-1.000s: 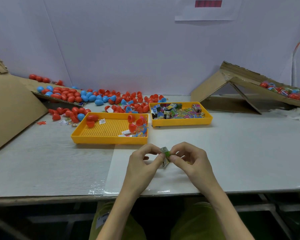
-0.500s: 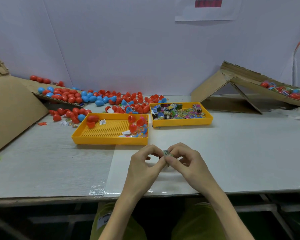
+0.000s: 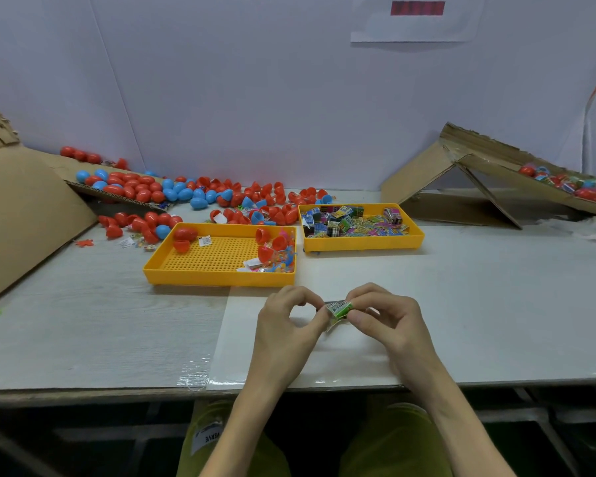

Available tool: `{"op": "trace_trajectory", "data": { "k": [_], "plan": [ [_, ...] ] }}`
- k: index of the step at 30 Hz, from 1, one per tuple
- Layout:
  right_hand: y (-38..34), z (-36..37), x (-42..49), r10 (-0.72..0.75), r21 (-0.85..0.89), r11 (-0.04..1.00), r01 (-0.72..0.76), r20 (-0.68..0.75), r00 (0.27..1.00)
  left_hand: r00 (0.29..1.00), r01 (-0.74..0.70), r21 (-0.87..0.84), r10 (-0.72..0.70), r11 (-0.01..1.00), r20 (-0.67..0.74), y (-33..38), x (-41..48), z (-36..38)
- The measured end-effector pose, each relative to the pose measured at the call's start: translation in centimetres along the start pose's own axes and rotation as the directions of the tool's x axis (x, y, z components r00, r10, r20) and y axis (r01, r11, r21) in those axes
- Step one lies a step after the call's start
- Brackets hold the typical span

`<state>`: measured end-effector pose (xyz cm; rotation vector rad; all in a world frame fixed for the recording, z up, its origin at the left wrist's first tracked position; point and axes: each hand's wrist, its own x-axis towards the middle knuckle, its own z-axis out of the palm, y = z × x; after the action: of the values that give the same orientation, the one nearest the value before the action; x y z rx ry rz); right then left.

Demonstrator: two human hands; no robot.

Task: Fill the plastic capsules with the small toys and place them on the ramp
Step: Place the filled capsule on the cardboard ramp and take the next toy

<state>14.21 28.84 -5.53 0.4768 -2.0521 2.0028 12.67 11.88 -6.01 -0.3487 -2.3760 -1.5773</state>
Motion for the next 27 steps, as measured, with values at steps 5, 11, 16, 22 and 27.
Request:
{"op": "trace_trajectory", "data": {
  "k": [5,11,16,22,27],
  "plan": [
    [-0.2,0.1,0.0,0.029,0.01,1.0,-0.03,0.056,0.998,1.0,0.022,-0.025,-0.023,0.999,-0.02,-0.1,0.0,-0.1],
    [-0.2,0.5,0.2,0.071,0.004,0.997,-0.072,0.061,0.996,0.998,0.029,-0.084,-0.034,0.996,-0.055,0.0,0.0,-0.3],
    [0.2,0.6,0.4,0.131,-0.059,0.99,-0.129,0.046,0.99,0.996,-0.003,-0.068,-0.004,0.998,-0.092,-0.1,-0.2,-0.4],
    [0.4,0.3,0.7,0.138,0.025,0.99,-0.139,0.035,0.99,0.996,-0.067,0.032,0.069,0.997,-0.061,0.0,-0.3,-0.2],
    [0.8,0.3,0.7,0.148,0.018,0.989,-0.148,0.016,0.989,0.999,-0.042,-0.018,0.042,0.999,0.03,0.0,-0.4,-0.3]
  ]
}}
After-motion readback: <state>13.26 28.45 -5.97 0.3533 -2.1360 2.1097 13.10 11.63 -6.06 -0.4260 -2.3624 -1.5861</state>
